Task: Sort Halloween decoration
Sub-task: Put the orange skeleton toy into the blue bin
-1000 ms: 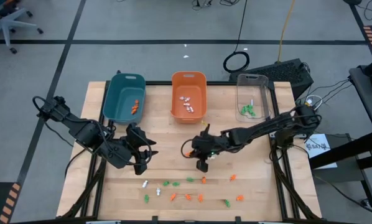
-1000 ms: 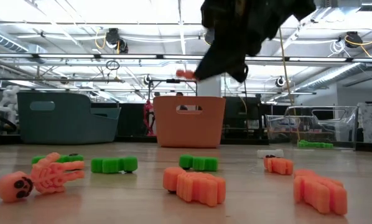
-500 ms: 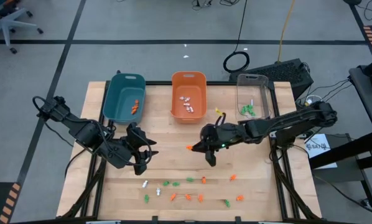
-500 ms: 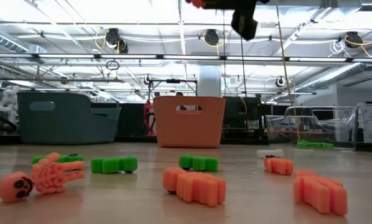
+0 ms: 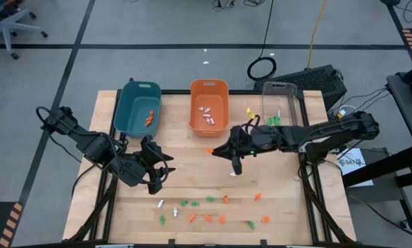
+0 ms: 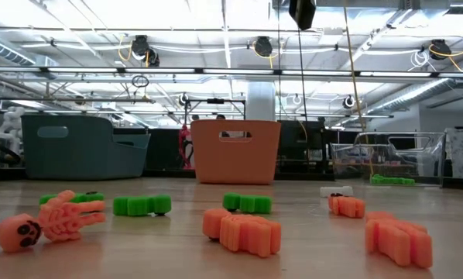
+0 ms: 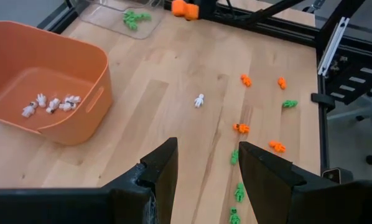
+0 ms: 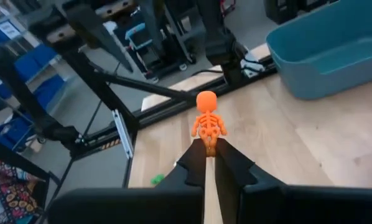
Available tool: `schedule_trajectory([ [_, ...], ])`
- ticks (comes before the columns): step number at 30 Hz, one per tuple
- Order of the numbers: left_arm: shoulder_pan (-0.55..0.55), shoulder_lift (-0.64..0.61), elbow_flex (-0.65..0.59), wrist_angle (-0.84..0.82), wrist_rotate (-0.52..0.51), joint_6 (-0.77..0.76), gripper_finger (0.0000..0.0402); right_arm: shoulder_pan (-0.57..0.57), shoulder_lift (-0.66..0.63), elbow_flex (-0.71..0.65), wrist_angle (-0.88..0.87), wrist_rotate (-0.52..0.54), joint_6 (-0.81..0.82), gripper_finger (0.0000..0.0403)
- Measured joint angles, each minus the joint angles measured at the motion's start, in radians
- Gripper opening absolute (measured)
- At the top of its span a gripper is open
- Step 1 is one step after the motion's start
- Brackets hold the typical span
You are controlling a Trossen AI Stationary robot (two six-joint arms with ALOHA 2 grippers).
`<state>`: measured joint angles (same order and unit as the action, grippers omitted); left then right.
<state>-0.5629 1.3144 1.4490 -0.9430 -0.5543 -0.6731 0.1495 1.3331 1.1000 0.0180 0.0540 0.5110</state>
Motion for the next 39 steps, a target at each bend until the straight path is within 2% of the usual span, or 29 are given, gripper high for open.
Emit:
schedule_trajectory([
  [10,0.0,0.0,0.0,0.02,0.0,0.0,0.0171,-0.013,0.0,0.0,0.023,-0.003,-0.008,0.0],
  [16,0.0,0.0,0.009,0.021,0.047,0.002,0.0171,-0.013,0.0,0.0,0.023,-0.003,-0.007,0.0],
  [21,0.011,0.0,0.031,0.033,0.026,0.034,0.0171,-0.013,0.0,0.0,0.023,-0.003,-0.007,0.0],
  [26,0.06,0.0,0.032,0.129,0.025,0.088,0.0171,-0.012,0.0,0.0,0.046,-0.003,-0.027,0.0],
  [34,0.191,0.0,0.032,0.329,0.09,0.231,0.0171,-0.011,0.0,0.0,0.168,0.001,-0.12,0.0],
  [39,0.267,0.0,0.032,0.429,0.199,0.343,0.0171,-0.011,0.0,0.0,0.24,0.027,-0.173,0.0],
])
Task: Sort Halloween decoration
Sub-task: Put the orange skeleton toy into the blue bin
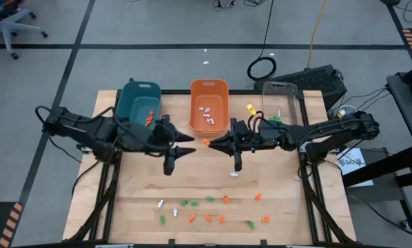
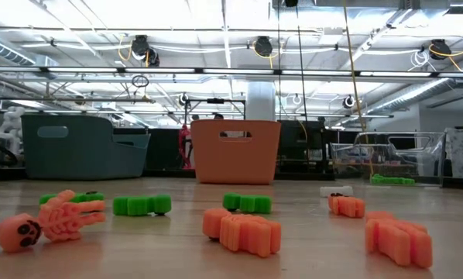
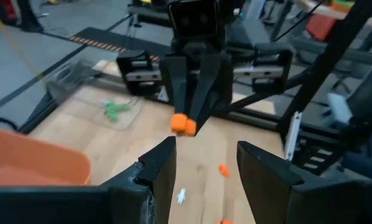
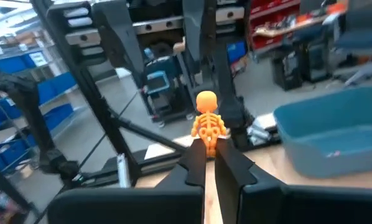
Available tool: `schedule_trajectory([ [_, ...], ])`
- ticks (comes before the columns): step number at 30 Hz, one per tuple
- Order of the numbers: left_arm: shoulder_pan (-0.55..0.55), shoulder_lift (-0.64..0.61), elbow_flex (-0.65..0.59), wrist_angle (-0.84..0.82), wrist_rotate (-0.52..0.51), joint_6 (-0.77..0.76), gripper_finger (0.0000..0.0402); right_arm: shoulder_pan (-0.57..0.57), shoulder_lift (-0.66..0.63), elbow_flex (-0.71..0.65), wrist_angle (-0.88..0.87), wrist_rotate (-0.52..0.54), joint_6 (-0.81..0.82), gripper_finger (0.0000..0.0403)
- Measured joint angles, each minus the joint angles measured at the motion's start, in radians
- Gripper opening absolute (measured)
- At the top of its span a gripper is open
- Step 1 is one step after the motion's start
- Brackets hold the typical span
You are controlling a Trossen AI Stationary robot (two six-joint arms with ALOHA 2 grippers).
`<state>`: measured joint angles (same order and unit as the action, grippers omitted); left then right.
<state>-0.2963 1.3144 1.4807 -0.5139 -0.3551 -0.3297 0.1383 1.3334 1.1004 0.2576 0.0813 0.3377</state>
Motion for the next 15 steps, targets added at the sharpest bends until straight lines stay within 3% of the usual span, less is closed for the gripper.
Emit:
schedule_trajectory([
  [6,0.092,0.009,0.0,0.058,0.158,0.023,0.0171,0.0,0.0,0.0,0.032,0.001,-0.059,0.0],
  [15,0.172,0.08,0.0,0.142,0.288,0.075,0.0171,-0.001,0.0,0.0,0.029,0.001,-0.07,0.0],
])
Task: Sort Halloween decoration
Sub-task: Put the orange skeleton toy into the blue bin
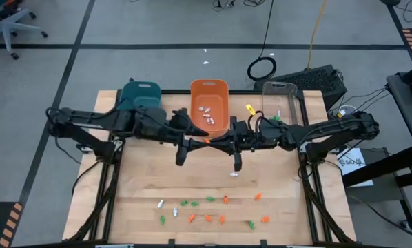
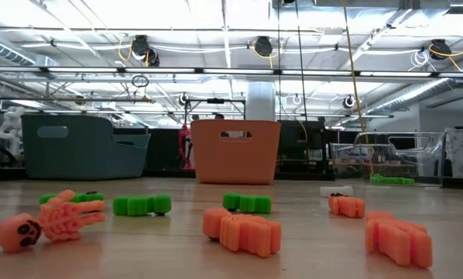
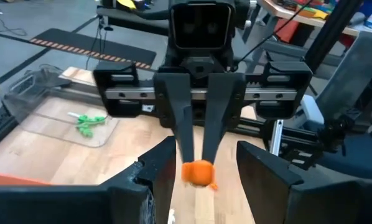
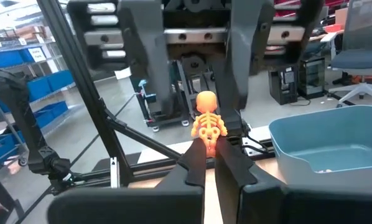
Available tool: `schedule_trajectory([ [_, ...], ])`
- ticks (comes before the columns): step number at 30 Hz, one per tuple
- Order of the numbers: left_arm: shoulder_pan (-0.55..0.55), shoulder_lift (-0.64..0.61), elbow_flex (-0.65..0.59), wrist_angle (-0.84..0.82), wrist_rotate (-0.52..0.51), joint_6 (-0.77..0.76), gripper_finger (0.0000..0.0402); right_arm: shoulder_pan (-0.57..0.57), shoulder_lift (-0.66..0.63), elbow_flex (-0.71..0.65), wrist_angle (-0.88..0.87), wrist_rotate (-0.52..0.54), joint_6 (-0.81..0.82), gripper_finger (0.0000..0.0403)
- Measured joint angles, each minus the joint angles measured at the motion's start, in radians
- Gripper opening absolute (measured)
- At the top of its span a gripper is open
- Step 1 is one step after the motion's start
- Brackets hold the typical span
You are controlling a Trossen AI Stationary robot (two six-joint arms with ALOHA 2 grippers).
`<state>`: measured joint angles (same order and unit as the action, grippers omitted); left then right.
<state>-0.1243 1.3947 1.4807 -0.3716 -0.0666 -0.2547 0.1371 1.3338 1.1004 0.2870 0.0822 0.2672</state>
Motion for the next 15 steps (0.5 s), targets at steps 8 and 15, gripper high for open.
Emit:
schedule_trajectory([
  [8,0.001,0.039,0.0,0.004,0.003,0.0,0.0171,0.0,0.0,0.0,0.0,0.0,0.0,0.0],
  [15,-0.001,0.034,0.0,0.004,-0.003,-0.013,0.0171,0.0,0.0,0.0,-0.006,0.0,0.0,0.0],
])
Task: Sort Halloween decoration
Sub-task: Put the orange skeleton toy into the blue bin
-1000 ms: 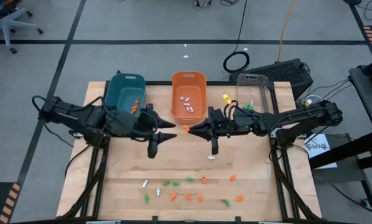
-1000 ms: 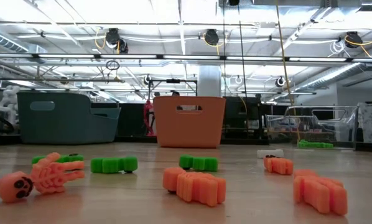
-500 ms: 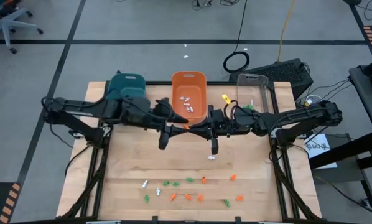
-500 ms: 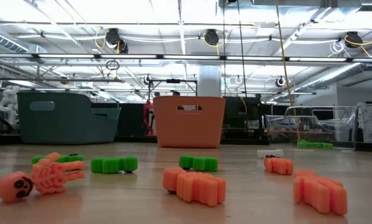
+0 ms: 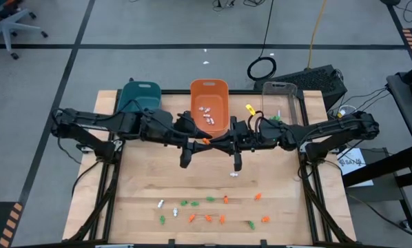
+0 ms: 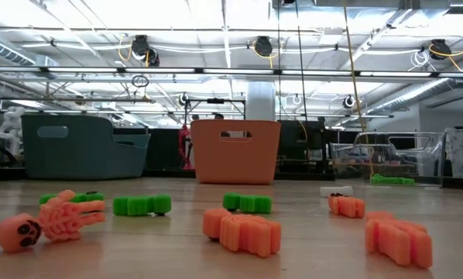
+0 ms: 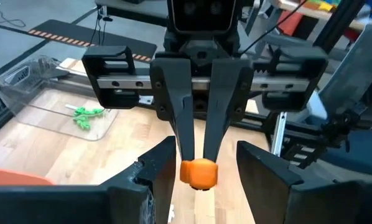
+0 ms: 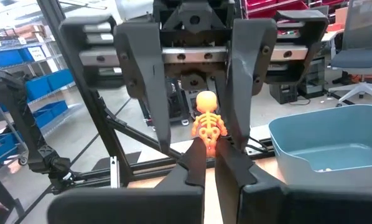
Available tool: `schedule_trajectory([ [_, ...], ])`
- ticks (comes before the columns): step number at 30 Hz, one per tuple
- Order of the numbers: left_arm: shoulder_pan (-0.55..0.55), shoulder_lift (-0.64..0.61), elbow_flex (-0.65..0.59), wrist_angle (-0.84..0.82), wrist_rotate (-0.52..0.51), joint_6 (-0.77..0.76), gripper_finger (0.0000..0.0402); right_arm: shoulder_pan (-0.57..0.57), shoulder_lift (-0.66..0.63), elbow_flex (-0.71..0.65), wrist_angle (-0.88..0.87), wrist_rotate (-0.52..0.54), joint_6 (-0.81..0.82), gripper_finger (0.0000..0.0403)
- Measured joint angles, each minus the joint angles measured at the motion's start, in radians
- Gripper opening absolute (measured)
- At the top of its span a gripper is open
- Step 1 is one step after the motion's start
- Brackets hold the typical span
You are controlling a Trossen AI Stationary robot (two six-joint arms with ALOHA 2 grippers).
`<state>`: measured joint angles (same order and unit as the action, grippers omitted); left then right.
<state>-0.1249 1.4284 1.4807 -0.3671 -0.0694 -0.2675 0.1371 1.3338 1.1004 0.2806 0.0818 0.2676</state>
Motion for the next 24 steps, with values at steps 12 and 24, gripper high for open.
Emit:
schedule_trajectory([
  [12,-0.002,-0.002,0.0,-0.013,-0.006,-0.023,0.0054,0.0,0.0,0.0,-0.002,-0.003,0.0,0.0],
  [24,-0.002,-0.002,0.0,-0.007,-0.006,-0.067,0.0015,0.0,0.0,0.0,-0.01,-0.003,0.037,0.0028],
])
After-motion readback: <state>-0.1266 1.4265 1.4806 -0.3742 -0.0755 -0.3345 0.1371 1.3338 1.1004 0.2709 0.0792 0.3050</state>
